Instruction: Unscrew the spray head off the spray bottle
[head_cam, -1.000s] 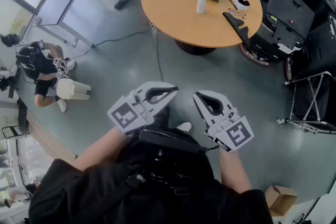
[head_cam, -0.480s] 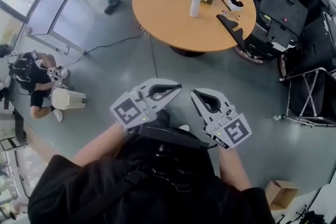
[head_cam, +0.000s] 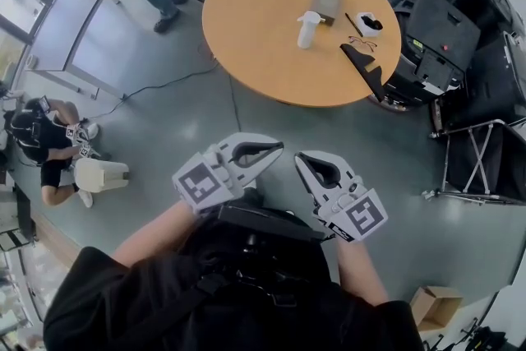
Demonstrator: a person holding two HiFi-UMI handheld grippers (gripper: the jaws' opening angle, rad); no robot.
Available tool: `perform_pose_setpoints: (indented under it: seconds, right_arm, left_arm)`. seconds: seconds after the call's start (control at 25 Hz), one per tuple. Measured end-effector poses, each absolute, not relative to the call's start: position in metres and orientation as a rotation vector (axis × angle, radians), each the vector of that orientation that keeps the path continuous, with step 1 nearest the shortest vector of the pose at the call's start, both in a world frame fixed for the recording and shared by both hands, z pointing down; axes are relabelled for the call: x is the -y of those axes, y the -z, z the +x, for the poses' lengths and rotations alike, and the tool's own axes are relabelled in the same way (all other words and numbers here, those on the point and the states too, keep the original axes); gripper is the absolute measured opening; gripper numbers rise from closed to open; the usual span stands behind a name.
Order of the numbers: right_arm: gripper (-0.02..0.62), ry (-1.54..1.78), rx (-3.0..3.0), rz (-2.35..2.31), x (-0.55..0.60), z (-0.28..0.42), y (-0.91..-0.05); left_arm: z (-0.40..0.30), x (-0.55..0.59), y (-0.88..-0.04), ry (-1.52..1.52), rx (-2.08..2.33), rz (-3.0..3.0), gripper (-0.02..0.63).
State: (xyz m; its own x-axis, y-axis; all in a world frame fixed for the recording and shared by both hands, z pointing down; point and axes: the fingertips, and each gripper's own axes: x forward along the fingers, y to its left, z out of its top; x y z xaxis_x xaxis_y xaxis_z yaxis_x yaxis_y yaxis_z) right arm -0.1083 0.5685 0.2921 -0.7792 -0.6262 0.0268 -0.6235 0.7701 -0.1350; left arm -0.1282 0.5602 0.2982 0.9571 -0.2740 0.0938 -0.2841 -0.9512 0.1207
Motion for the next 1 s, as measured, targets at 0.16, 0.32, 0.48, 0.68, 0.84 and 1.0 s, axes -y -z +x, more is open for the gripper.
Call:
perform_pose_setpoints:
  seconds: [0.16, 0.32, 0.48, 0.68, 0.84, 1.0]
  right_arm:
    - [0.002, 0.219, -2.936, -1.069, -0.524, -0.127, -0.293]
    - [0.002, 0.239, -2.941, -1.061, -0.493, -0.154, -0.294]
    - [0.002, 0.238, -2.95, -1.092, -0.467, -0.178, -0.295]
    - [0.002, 0.246, -2.937, -1.145, -0.447, -0.197, -0.299]
    - [0.001, 0.247, -2.932, -1.173, -0.437, -0.204, -0.301]
    - [0.002, 0.249, -2.932, -1.179, -0.433, -0.205, -0.304]
  left_arm:
    - [-0.146, -0.52, -0.298, -0.103, 0.399, 2.99, 0.003]
    - [-0.171, -0.489, -0.3, -0.087, 0.387, 2.997, 0.003]
    - [-0.194, -0.468, -0.304, -0.1, 0.341, 3.001, 0.003]
    - [-0.217, -0.45, -0.309, -0.1, 0.305, 2.994, 0.003]
    - [-0.225, -0.44, -0.313, -0.109, 0.291, 2.989, 0.003]
    - [-0.225, -0.434, -0.316, -0.11, 0.298, 2.977, 0.004]
